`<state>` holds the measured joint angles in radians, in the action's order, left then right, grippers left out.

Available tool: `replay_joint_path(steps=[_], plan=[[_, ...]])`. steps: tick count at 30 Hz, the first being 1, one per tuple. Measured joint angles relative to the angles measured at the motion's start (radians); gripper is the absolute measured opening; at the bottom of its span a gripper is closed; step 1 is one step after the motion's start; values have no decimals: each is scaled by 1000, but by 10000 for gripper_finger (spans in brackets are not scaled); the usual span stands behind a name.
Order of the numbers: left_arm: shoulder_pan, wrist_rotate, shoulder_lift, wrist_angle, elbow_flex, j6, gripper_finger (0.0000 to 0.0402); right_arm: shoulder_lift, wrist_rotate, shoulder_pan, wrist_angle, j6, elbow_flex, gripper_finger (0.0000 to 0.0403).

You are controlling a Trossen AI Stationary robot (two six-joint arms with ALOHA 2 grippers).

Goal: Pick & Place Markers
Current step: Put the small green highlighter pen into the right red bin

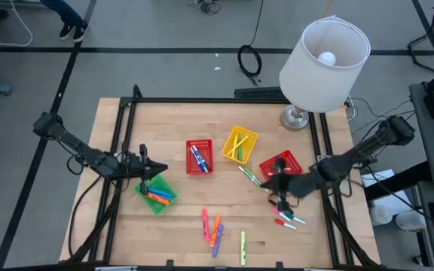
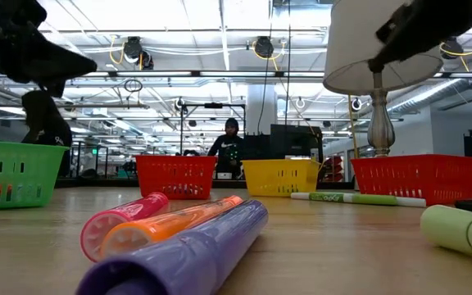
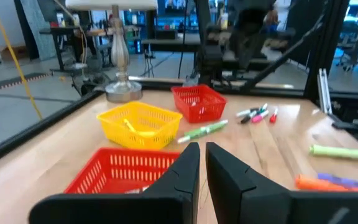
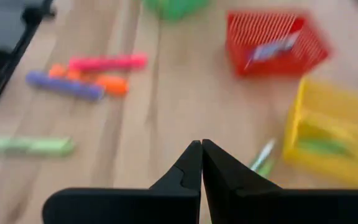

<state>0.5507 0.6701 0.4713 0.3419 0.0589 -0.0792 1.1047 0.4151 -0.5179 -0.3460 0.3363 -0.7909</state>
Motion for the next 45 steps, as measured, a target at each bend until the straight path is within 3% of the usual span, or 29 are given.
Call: replay_joint_path(steps=[5, 11, 17, 23, 28, 35, 45], plan=[[1, 0, 0, -50, 0, -54, 37, 168, -84, -121, -406, 306, -240, 0], [1, -24, 0, -51, 0, -107, 37, 341, -259, -228, -499, 594, -318, 15], [1, -61, 0, -54, 0, -136, 37, 459, -388, -301, -610, 749, -299, 100], [0, -76, 0, -54, 0, -158, 37, 479, -391, -366, -619, 888, -262, 198], [0, -77, 0, -55, 0, -137, 37, 477, -368, -413, -583, 1000, -207, 233], [0, -77, 0, -55, 0, -111, 37, 477, -365, -420, -464, 1017, -93, 222], [0, -77, 0, -54, 0, -115, 37, 472, -390, -420, -332, 1015, 10, 154]])
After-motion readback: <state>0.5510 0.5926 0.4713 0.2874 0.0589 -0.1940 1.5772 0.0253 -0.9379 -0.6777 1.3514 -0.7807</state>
